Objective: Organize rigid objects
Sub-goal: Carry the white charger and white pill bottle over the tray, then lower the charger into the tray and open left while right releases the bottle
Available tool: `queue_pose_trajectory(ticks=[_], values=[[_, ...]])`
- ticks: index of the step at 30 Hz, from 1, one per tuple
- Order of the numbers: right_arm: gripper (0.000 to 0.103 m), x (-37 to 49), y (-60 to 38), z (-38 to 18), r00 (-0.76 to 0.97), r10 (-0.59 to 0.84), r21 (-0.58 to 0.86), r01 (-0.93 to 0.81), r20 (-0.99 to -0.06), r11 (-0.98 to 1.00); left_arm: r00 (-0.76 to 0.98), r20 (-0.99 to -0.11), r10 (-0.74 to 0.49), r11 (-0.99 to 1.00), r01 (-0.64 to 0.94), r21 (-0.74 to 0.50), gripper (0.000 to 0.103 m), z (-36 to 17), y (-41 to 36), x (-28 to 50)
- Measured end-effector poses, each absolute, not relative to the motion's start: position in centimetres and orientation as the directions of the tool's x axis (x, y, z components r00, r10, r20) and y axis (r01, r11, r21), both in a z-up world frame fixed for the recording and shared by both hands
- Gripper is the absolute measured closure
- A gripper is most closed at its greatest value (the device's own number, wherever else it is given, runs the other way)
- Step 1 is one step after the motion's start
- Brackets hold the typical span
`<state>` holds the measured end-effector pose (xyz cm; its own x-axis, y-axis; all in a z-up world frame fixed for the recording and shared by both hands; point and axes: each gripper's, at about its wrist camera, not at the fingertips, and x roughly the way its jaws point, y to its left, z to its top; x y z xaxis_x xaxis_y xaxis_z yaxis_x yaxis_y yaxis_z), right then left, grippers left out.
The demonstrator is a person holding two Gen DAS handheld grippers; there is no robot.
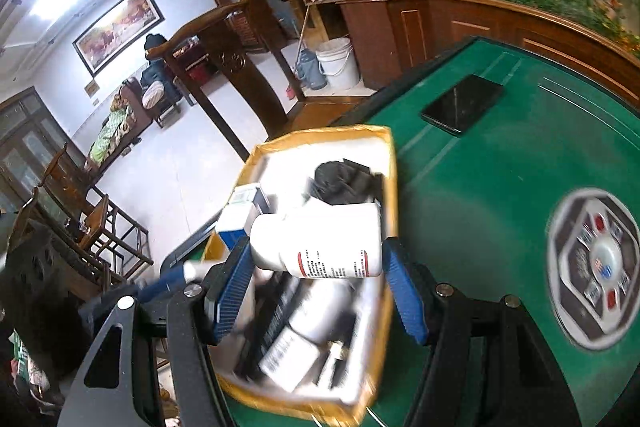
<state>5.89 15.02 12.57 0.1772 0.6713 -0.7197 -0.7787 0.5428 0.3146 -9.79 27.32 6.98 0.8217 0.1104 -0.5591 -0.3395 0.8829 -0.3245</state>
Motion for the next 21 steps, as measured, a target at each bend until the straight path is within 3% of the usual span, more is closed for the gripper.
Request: queue_pose_trajectory(ticks=[21], values=[[0.038, 9.7, 30.7, 7.4, 0.113, 0.531, 0.220, -0.823, -0.840, 0.523, 0.825, -0.560, 0.074, 0.881, -0.318, -0.352, 0.079, 5.5, 30.0, -6.9]])
